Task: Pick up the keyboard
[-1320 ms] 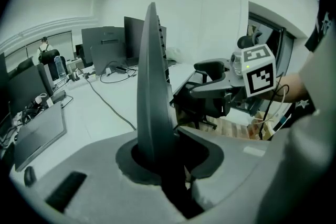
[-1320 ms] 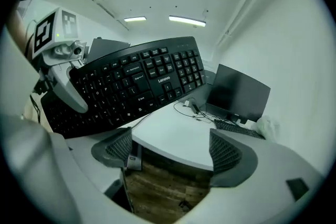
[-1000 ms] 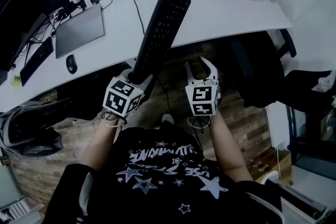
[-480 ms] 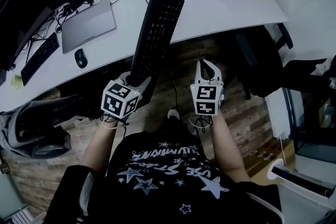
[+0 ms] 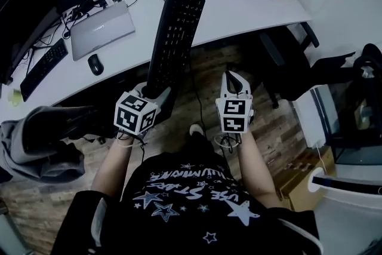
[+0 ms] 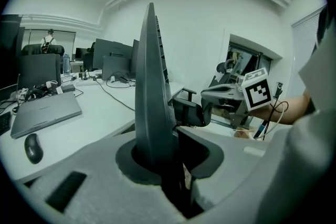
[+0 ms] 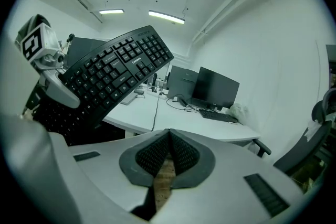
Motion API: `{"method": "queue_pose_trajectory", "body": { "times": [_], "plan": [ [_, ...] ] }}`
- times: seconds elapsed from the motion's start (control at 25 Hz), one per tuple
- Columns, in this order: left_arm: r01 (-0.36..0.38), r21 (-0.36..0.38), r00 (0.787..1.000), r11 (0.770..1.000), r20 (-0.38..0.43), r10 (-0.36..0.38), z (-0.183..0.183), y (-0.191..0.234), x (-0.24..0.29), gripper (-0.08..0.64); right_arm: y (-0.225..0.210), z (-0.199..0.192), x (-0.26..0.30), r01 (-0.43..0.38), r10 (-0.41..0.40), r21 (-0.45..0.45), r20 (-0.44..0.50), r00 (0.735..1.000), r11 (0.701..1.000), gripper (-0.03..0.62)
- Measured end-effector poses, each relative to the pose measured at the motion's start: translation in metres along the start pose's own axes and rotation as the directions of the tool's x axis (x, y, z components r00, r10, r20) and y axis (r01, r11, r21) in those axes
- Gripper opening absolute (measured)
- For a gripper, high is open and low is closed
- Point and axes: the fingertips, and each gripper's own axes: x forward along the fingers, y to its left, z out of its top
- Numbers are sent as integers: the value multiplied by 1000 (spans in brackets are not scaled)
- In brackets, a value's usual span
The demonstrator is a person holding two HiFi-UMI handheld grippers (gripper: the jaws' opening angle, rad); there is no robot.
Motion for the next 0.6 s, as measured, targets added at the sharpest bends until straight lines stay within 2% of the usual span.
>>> {"method": "queue_pose_trajectory", "body": {
  "times": [0.36, 0.6],
  "plan": [
    [70, 28, 997, 997, 23, -70, -28, -23, -54, 91, 53, -7, -61, 33, -33, 8, -14, 999, 999, 6],
    [102, 18, 995, 995, 15, -103, -53, -29, -84, 91, 87, -17, -89, 38, -37, 14, -27, 999, 999, 6]
  ]
}}
